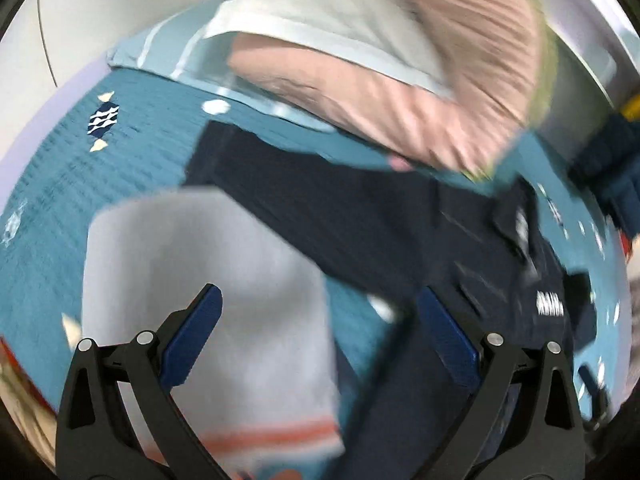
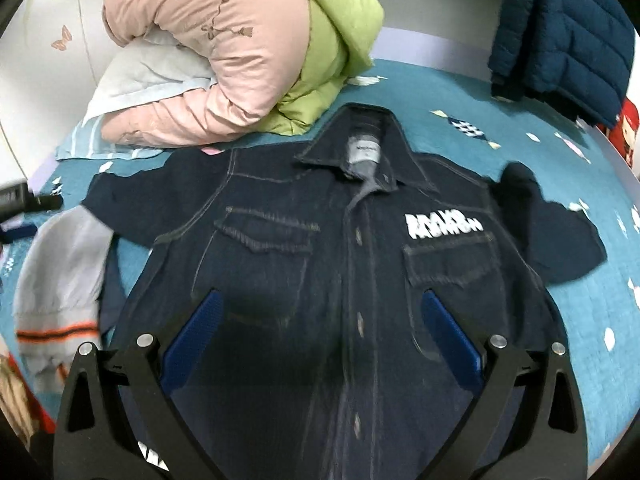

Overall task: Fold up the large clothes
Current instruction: 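Lower the left tool to a denim sleeve cuff and grasp it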

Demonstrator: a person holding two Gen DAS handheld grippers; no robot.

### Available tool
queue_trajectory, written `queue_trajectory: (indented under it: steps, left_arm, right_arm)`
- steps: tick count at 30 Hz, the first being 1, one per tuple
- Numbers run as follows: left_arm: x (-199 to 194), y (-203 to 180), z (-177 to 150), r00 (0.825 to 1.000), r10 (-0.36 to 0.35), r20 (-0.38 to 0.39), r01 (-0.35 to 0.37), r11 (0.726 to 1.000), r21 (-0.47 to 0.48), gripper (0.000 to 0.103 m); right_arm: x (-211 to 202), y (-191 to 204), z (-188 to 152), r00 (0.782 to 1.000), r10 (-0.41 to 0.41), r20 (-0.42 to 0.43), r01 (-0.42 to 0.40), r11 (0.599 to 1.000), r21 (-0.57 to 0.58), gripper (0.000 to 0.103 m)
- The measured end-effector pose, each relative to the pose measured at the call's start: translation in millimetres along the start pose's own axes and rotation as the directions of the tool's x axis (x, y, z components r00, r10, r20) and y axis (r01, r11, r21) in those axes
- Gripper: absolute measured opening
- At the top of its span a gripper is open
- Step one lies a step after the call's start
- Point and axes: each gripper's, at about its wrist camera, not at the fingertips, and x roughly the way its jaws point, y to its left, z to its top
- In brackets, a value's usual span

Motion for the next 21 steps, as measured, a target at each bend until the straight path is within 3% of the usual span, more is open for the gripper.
queue_trajectory:
  steps: [4,8,11,17,21]
  left_arm:
    - [46,58,57,0.997,0.009,-0.074,-0.021,0.987,-0.161,0.098]
    - [90,98,84,0.987,-0.066,-0.147,0.014,0.944,-0.33,0.098]
    - [107,103,96,0.985,-0.049,-0.167,-0.009,0.944,-0.329,0.098]
    - [141,113,105,0.952,0.007,-0.306,-0.102,0.95,-0.294,0.098]
    - [142,113,110,0.957,0.009,-0.291,-0.094,0.956,-0.279,0.097]
  right_arm:
    - [38,14,13,1.0,0.019,-0.014,-0.019,1.0,0.006,0.096]
    - [70,31,21,0.999,0.033,-0.027,-0.033,0.999,-0.002,0.096]
    - [82,43,25,0.999,0.047,-0.023,-0.047,0.999,-0.01,0.096]
    - [96,55,33,0.998,0.065,-0.014,-0.065,0.998,-0.002,0.096]
    - [99,57,41,0.996,0.086,-0.003,-0.086,0.996,0.018,0.096]
